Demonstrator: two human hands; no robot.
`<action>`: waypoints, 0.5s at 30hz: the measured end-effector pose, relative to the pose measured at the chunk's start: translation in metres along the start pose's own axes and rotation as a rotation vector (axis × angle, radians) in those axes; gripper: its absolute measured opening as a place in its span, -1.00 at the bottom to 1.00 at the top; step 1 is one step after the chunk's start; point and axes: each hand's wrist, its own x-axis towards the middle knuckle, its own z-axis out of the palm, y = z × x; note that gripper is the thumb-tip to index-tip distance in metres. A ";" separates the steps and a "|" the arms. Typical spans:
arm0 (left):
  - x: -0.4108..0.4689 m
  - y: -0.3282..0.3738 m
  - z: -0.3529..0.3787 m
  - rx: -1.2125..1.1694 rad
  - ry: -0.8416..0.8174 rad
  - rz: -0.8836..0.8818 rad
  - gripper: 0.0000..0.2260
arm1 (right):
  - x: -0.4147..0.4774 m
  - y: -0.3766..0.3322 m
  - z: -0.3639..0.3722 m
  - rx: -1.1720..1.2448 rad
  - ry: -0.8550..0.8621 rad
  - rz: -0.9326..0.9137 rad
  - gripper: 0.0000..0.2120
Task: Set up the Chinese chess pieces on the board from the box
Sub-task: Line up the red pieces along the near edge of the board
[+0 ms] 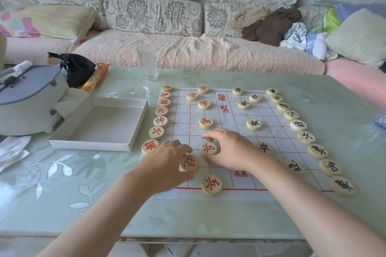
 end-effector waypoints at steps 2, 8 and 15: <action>-0.001 -0.001 0.002 -0.002 0.008 -0.004 -0.47 | 0.000 -0.002 0.000 -0.008 -0.003 0.003 -0.50; -0.006 -0.005 0.002 -0.011 0.034 0.016 -0.42 | 0.000 -0.006 -0.004 -0.087 -0.007 -0.002 -0.38; -0.022 -0.038 -0.030 -0.066 0.159 -0.056 -0.66 | -0.008 -0.051 0.003 -0.028 0.058 -0.148 -0.60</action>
